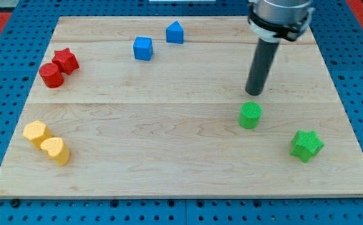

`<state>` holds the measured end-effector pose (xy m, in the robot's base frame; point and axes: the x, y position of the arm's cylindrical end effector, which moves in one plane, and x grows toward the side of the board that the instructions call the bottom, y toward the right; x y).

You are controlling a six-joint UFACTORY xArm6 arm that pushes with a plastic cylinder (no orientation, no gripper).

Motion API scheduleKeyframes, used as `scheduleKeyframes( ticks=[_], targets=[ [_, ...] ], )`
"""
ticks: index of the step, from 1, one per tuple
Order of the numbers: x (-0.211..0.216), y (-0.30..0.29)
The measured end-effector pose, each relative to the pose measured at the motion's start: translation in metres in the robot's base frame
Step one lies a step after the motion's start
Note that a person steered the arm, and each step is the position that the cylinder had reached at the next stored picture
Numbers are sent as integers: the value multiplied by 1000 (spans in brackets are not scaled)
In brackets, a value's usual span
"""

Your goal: Place the green circle left to the green star

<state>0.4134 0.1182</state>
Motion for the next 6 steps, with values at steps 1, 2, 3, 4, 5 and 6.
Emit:
scheduleKeyframes(
  ticks=[1,2,3,4,5,6],
  targets=[
    [23,-29],
    [48,4],
    [69,-9],
    [88,6],
    [94,-22],
    [57,-112]
  ],
)
